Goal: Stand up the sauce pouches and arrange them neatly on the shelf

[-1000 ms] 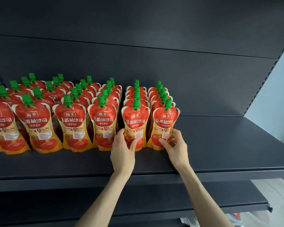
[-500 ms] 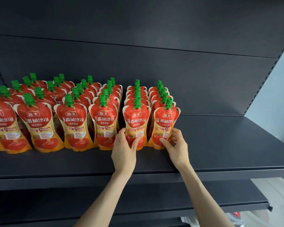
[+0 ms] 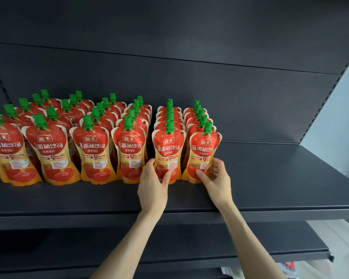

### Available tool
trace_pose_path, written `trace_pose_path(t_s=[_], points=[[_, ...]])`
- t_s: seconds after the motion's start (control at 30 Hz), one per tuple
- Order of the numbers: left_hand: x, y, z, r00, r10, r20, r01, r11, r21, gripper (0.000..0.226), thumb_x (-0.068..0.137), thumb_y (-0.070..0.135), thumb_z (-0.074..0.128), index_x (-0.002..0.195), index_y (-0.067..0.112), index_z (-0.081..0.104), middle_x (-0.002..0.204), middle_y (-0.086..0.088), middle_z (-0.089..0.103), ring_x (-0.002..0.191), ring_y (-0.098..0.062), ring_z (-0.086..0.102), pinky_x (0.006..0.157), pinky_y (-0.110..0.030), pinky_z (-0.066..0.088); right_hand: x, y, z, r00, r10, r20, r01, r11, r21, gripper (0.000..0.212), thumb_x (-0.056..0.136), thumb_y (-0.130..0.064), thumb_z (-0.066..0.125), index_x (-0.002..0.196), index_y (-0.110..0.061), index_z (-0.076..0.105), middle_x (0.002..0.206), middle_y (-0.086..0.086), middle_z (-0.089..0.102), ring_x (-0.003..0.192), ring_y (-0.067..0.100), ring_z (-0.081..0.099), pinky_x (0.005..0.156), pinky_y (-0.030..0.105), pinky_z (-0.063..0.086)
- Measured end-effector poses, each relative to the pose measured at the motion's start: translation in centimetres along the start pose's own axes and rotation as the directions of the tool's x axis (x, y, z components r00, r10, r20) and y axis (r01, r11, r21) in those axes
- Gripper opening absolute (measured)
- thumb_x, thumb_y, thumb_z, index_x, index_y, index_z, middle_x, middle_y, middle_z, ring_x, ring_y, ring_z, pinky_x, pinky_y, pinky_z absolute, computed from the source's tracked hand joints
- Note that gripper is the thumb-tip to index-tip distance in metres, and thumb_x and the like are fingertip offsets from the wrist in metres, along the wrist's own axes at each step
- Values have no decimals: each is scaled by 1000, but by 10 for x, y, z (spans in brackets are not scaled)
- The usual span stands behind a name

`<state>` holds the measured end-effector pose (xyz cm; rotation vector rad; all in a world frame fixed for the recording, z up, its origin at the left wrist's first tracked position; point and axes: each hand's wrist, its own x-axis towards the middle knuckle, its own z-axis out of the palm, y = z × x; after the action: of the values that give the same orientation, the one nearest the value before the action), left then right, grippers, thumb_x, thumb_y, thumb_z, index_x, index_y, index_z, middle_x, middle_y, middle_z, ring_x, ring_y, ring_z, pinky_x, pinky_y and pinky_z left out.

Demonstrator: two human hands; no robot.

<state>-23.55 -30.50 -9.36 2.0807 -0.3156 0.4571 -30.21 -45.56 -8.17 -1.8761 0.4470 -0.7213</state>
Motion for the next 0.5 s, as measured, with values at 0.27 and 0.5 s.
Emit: trace_pose_path(t_s=[0.27,0.5], points=[[0,0,-1,1000,4,2,-4,1000,19,59,83,44,62,128,10,45,122,-7,57,113,-22,55,82,-36,53,-1,-1,0,1000,6,-8,-6,1000,9,43,82,-24,71,114,-26,43,110,-10,57,91,-5,56,68,5,45],[-1,-1,-1,1000,-9,14,8,1000,15,59,83,44,63,129,11,43,124,-7,56,114,-22,54,82,-37,52,1,1,1,1000,12,-12,-12,1000,7,46,81,-26,72,119,-21,47,115,-6,60,96,2,58,78,11,48]])
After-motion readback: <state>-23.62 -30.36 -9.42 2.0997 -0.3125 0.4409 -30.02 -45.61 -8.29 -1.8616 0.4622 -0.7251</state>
